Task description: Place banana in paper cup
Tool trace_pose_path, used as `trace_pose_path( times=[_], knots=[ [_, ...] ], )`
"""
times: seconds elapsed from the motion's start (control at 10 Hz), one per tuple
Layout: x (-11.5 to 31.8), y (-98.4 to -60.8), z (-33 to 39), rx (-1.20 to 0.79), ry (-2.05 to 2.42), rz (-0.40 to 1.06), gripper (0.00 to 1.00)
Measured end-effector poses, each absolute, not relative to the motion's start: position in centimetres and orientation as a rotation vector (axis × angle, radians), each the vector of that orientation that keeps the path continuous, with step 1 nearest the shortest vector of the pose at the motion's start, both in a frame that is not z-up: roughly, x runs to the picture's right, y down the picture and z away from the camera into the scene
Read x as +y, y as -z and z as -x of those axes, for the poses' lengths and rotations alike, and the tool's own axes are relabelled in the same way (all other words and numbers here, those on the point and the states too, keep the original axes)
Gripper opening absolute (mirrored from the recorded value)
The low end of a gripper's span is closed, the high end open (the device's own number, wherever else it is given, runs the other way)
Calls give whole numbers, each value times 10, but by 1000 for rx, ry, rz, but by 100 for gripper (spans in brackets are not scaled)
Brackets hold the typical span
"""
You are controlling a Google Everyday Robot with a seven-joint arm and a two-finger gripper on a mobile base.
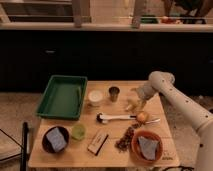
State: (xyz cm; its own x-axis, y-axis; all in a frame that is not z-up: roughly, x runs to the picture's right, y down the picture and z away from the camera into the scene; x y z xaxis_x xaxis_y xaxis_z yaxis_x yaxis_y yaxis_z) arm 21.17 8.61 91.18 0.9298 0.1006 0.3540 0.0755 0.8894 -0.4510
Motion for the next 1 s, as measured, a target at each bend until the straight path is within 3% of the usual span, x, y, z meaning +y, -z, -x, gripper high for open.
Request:
trace_pose_path(
  times=[0.8,1.0],
  knots=[
    [95,-930,-204,-394,-28,519,80],
    [99,-934,-205,-392,-33,530,70]
  ],
)
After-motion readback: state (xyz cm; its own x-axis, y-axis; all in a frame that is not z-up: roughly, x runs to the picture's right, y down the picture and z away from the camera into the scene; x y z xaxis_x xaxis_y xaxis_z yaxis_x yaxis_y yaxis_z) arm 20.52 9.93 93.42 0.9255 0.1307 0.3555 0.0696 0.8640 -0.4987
